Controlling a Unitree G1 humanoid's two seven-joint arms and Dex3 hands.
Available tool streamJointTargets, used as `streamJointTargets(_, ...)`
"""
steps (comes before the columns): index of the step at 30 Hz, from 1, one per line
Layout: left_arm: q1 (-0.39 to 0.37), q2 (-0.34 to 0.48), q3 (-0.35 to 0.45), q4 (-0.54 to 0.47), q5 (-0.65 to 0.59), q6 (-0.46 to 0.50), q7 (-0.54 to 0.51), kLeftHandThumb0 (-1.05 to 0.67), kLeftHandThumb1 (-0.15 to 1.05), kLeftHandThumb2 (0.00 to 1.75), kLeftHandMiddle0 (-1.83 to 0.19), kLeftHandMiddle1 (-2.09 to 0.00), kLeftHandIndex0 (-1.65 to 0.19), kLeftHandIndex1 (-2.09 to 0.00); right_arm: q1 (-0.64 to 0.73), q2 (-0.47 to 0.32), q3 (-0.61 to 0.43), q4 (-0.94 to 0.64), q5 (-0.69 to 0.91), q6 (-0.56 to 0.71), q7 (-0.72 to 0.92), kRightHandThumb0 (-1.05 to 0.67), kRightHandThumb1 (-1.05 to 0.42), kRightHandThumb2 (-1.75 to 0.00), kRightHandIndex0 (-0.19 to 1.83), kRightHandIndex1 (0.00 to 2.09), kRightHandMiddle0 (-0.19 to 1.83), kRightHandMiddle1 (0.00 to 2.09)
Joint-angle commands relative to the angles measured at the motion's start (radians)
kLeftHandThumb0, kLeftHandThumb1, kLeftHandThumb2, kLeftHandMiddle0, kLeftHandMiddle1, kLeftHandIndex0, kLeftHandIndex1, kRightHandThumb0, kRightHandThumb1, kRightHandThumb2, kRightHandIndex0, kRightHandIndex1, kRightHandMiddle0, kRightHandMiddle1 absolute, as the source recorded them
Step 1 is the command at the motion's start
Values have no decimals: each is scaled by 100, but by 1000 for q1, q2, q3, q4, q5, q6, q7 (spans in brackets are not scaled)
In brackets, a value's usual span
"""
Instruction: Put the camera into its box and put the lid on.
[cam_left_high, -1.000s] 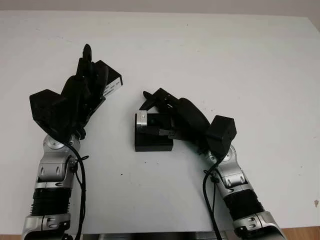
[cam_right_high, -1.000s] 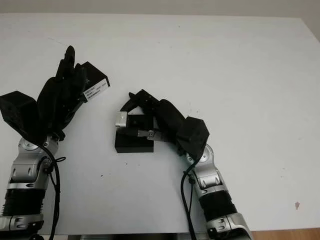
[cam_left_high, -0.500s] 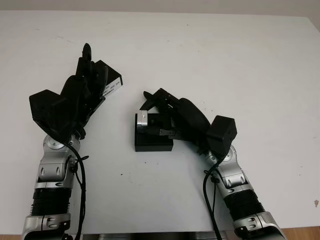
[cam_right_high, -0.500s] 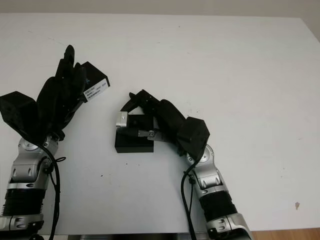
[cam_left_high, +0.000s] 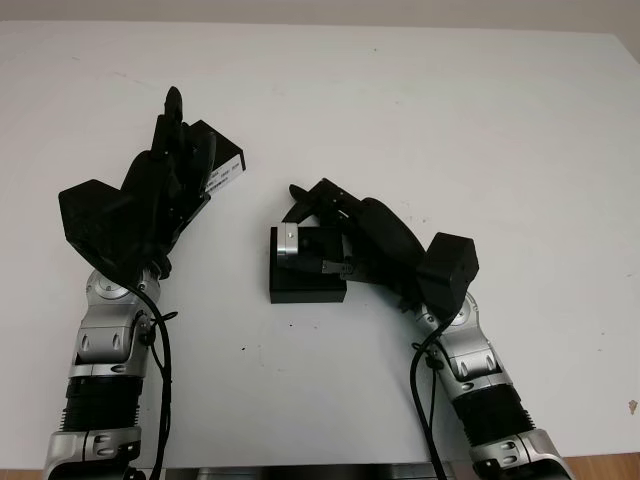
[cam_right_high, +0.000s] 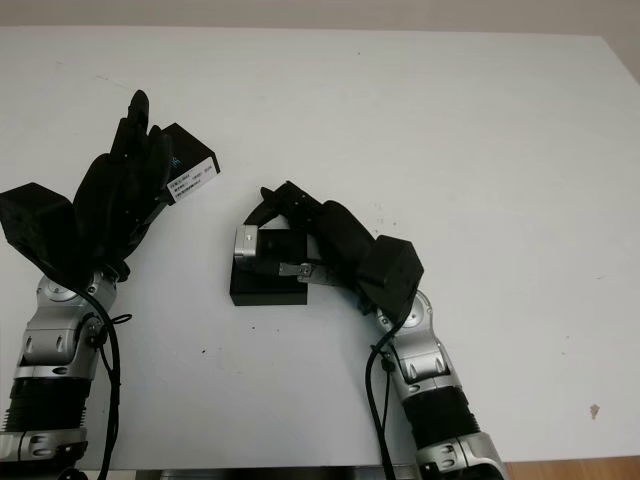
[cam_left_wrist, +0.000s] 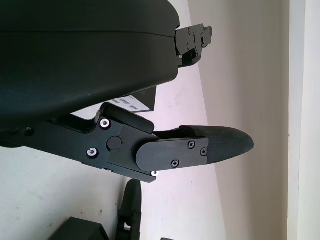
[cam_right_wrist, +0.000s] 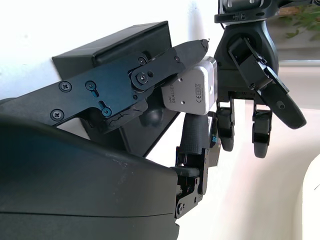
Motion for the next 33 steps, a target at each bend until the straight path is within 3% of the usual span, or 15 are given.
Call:
streamJointTargets(1, 11, 5, -2, -7, 7, -3, 2, -74, 105, 50, 19, 0, 19, 0, 16, -2, 0, -20, 5, 6, 6, -53, -95, -5, 15, 5, 39, 166)
streamJointTargets(17, 13, 2, -1, -13, 3, 1, 1, -74, 105, 50, 19, 0, 19, 0, 7, -46, 26, -5, -51, -4, 27, -58, -97, -6, 11, 3, 33, 162)
streamJointTargets(20, 14, 2, -1, -11, 3, -4, 0, -74, 105, 49, 19, 0, 19, 0, 4, -81, 38, -22, -75, 5, 53, -63, -94, -5, 1, 2, 13, 133)
streamJointTargets(22, 15, 2, 0, -11, 4, -4, 1, -74, 105, 49, 19, 0, 19, 0, 8, -109, 45, -49, -102, -1, 60, -65, -89, -5, -13, 1, -1, 83)
streamJointTargets(24, 15, 3, -1, -11, 5, -3, 1, -74, 105, 49, 19, 0, 19, 0, 11, -129, 50, -72, -122, -7, 61, -66, -86, -5, -18, 0, -8, 50)
streamJointTargets(33, 13, 9, 0, -8, 5, -1, -3, -73, 105, 49, 19, 0, 19, 0, 16, -184, 35, -130, -155, -88, 38, -75, -87, -6, -19, 0, -19, 23)
